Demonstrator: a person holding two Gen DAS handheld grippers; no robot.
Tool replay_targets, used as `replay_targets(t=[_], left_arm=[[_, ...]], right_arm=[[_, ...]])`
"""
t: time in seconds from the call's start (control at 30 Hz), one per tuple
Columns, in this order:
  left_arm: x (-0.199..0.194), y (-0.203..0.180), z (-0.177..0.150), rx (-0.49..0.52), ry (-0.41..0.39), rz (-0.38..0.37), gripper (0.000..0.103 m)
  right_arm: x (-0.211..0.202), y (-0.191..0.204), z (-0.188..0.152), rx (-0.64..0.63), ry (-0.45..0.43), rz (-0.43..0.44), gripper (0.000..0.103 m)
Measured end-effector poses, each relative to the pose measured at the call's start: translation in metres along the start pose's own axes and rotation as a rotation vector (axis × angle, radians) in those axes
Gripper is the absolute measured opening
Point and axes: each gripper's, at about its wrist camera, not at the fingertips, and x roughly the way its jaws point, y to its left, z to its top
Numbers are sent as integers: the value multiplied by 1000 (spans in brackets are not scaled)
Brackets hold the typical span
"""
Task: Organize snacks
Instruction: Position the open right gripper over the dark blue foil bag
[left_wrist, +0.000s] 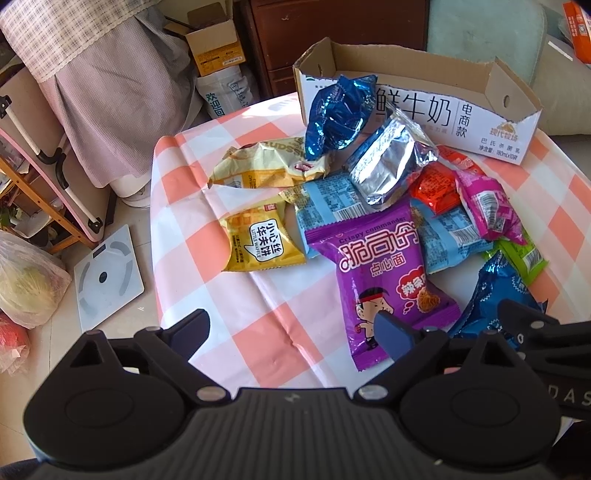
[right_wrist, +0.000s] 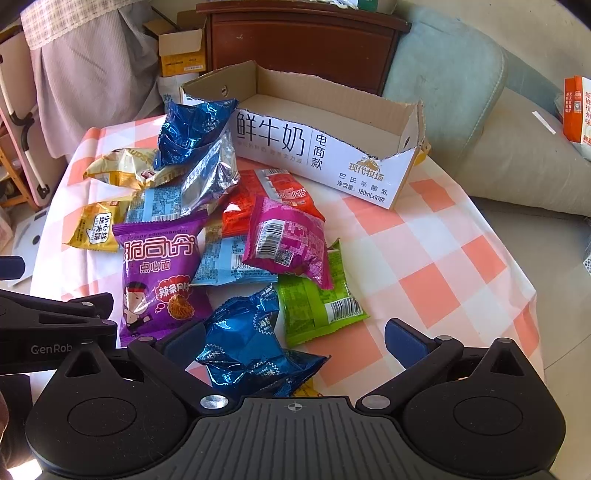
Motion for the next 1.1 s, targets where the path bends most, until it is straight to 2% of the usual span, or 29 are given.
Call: replay_targets(t=[0.3,0.43,0.5,0.8,0.97,1.1], left_arm=[[1,-2,-2,8,-2,-9,92],[1,0,-1,-5,-5,-49,92],[-2,1,0,-10,-18,-73,93],[6,4,1,-29,-17,-87,93],[14,2,8,-45,-25,-108,93],[23,-1,12,-59,-18,-123,93]], right_arm=[[0,0,-1,-8,0,-2,103],[1,-3,-1,-3,0,8,103],[-1,-8,0,12,-7,21,103],[1,-42,-4,114,20,50,103],[3,-56,-11,150,38,136,103],[4,-48,-12,106,30,175,103]])
